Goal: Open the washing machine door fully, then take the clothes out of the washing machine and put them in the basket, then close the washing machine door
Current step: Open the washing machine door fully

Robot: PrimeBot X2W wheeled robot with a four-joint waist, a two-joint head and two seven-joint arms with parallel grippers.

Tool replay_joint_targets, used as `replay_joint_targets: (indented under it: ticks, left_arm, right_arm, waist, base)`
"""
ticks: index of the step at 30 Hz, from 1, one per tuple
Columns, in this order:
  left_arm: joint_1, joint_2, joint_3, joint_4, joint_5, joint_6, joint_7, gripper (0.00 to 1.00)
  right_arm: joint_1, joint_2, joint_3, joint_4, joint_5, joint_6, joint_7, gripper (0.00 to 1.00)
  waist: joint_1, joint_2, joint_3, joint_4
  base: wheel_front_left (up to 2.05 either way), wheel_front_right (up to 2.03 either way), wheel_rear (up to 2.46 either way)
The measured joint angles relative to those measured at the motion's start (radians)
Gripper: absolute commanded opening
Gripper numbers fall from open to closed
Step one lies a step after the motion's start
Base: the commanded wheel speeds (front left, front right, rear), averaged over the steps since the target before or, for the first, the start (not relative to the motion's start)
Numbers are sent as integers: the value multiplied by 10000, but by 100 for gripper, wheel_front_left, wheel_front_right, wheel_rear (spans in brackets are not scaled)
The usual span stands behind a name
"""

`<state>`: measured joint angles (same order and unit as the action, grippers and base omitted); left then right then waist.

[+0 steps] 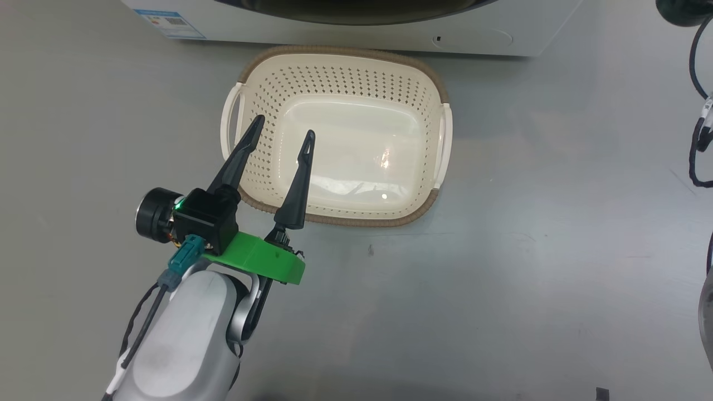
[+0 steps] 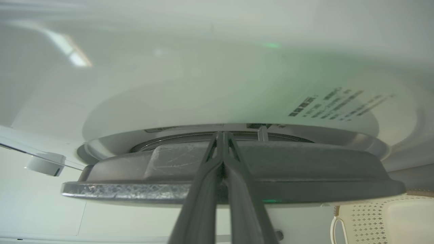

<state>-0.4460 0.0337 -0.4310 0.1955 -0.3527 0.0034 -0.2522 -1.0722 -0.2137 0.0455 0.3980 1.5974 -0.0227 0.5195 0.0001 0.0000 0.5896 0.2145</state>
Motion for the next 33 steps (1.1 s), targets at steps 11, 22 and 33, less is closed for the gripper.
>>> replay_joint_targets:
  ticks: [11,22,33]
  left_arm:
    - [-184,-12,-151,-73,-257,138,0,100]
    - [-301,-19,-209,-44,-353,280,0,100]
    - [-304,-23,-199,188,-370,311,0,100]
  right_arm:
    - [-825,-98,161,422,-48,-150,418,0]
    - [-978,-222,171,941,228,105,1007,0]
    - [-807,-174,199,1465,746,326,1804,0]
  waist:
    - [0,0,367,331]
    - [0,0,389,381]
    - [0,0,70,245]
  base:
    - [0,0,0]
    - [0,0,0]
    - [0,0,0]
